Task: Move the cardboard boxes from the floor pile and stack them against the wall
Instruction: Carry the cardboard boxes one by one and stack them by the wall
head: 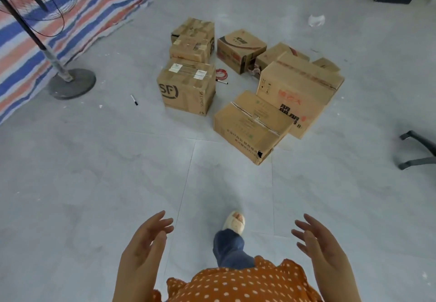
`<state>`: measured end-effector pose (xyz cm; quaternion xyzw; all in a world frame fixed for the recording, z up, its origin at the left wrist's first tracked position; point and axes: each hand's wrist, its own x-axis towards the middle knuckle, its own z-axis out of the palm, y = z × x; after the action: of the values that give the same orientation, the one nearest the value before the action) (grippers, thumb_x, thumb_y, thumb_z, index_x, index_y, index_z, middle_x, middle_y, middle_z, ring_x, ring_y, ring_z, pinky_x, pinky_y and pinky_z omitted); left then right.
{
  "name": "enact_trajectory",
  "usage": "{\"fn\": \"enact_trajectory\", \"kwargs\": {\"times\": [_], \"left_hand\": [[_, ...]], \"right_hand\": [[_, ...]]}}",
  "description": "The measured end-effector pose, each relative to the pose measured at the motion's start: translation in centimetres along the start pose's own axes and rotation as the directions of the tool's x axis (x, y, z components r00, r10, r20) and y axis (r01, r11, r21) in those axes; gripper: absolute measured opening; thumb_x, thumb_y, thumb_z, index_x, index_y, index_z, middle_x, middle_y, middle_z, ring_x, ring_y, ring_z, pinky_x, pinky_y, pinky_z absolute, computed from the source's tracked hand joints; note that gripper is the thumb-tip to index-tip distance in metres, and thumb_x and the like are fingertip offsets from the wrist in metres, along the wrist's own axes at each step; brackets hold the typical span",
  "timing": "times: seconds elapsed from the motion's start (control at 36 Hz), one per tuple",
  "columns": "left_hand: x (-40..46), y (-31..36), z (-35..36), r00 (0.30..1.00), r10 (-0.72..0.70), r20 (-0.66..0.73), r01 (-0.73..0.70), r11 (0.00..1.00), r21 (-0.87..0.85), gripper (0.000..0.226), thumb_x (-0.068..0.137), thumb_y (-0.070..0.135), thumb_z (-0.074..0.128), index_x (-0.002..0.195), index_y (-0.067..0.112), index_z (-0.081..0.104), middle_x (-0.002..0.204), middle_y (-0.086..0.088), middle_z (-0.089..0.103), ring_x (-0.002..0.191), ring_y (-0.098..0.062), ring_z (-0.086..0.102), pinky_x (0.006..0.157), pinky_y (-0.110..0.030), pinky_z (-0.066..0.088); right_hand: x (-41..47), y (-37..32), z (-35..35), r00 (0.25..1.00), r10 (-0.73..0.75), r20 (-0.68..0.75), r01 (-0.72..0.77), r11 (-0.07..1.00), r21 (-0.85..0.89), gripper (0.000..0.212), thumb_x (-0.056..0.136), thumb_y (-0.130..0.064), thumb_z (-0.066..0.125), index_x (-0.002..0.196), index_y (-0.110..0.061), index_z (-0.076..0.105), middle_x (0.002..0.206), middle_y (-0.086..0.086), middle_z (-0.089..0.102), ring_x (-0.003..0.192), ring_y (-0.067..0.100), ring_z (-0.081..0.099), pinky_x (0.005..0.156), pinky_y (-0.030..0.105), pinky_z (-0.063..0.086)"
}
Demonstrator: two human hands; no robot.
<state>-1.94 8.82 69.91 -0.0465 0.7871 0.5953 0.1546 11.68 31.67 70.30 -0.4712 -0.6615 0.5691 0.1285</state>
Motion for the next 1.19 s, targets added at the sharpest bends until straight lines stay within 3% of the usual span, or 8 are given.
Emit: {"fn": "enact_trajectory", "kwargs": {"times": [0.14, 0.53, 0.61, 0.72, 0.89, 0.94, 1.06, 1.19], "left_hand": [[8.0, 4.3, 5.0, 0.999, 0.029, -0.013, -0.029, 0.999, -0.039, 0.030, 0.094, 0.004, 0.050, 0.107, 0.027, 0.065, 0.100, 0.013, 0.071, 0.094, -0.006, 0.067, 0.097, -0.047, 0.048], [24.8, 13.8, 13.7, 0.967, -0.070, 0.246, 0.036, 0.989, 0.142, 0.018, 0.066, 0.082, 0.054, 0.083, 0.075, 0.054, 0.091, 0.041, 0.063, 0.095, 0.010, 0.062, 0.071, -0.004, 0.049], [29.9, 14.5, 15.3, 0.937, -0.048, 0.347, -0.013, 0.985, 0.172, 0.044, 0.094, 0.028, 0.055, 0.078, 0.068, 0.062, 0.079, 0.040, 0.064, 0.085, 0.016, 0.062, 0.064, -0.001, 0.047], [36.5, 15.8, 17.1, 0.916, -0.002, 0.401, -0.091, 0.973, 0.213, 0.044, 0.060, 0.086, 0.051, 0.093, 0.060, 0.061, 0.099, 0.022, 0.068, 0.094, -0.010, 0.067, 0.086, -0.020, 0.050], [47.3, 19.9, 19.9, 0.867, 0.043, 0.497, -0.193, 0.948, 0.255, 0.027, 0.092, 0.013, 0.050, 0.104, 0.035, 0.059, 0.105, 0.007, 0.068, 0.100, -0.021, 0.063, 0.099, -0.047, 0.047], [50.4, 21.1, 20.7, 0.849, 0.026, 0.528, -0.196, 0.943, 0.268, 0.025, 0.092, 0.010, 0.050, 0.110, 0.025, 0.061, 0.109, -0.001, 0.068, 0.102, -0.024, 0.063, 0.100, -0.049, 0.047], [56.3, 22.5, 22.8, 0.799, -0.020, 0.601, -0.209, 0.928, 0.309, 0.026, 0.089, 0.016, 0.052, 0.110, 0.025, 0.063, 0.100, 0.009, 0.071, 0.100, -0.016, 0.065, 0.098, -0.041, 0.047], [62.9, 21.9, 26.7, 0.738, -0.112, 0.666, -0.215, 0.896, 0.389, 0.029, 0.093, 0.008, 0.052, 0.108, 0.031, 0.062, 0.101, 0.011, 0.071, 0.100, -0.007, 0.064, 0.095, -0.032, 0.045]], "right_hand": [[10.3, -3.7, 0.3, 0.997, -0.059, -0.043, 0.059, 0.998, -0.013, 0.027, 0.098, -0.014, 0.044, 0.121, -0.023, 0.054, 0.111, -0.008, 0.064, 0.100, 0.012, 0.064, 0.084, 0.022, 0.054], [24.5, -9.6, 2.4, 0.985, 0.046, -0.165, -0.039, 0.998, 0.046, 0.025, 0.098, -0.015, 0.045, 0.117, -0.027, 0.055, 0.115, -0.003, 0.065, 0.102, 0.015, 0.064, 0.097, 0.046, 0.049], [26.9, -10.3, 3.9, 0.968, 0.088, -0.233, -0.066, 0.993, 0.098, 0.025, 0.098, -0.015, 0.045, 0.111, -0.032, 0.058, 0.113, -0.007, 0.066, 0.097, 0.011, 0.067, 0.090, 0.036, 0.055], [30.5, -11.6, 6.8, 0.943, 0.148, -0.299, -0.103, 0.982, 0.160, 0.025, 0.098, -0.014, 0.046, 0.111, -0.033, 0.058, 0.110, -0.009, 0.067, 0.099, 0.012, 0.067, 0.084, 0.017, 0.051], [35.7, -15.4, 11.6, 0.890, 0.222, -0.398, -0.150, 0.967, 0.204, 0.018, 0.095, -0.030, 0.053, 0.104, -0.045, 0.058, 0.104, -0.021, 0.069, 0.101, 0.012, 0.067, 0.086, 0.024, 0.052], [37.4, -16.7, 12.5, 0.881, 0.218, -0.420, -0.156, 0.972, 0.178, 0.027, 0.078, -0.067, 0.056, 0.101, -0.053, 0.060, 0.107, -0.028, 0.066, 0.101, 0.006, 0.066, 0.087, 0.025, 0.052], [41.0, -17.9, 13.4, 0.865, 0.244, -0.438, -0.198, 0.969, 0.149, 0.018, 0.086, -0.053, 0.052, 0.103, -0.055, 0.056, 0.108, -0.032, 0.064, 0.105, 0.010, 0.065, 0.090, 0.028, 0.049], [46.4, -16.7, 13.5, 0.845, 0.299, -0.443, -0.264, 0.954, 0.140, 0.044, 0.065, -0.086, 0.049, 0.102, -0.062, 0.055, 0.112, -0.029, 0.064, 0.102, 0.002, 0.065, 0.090, 0.028, 0.049]]}}
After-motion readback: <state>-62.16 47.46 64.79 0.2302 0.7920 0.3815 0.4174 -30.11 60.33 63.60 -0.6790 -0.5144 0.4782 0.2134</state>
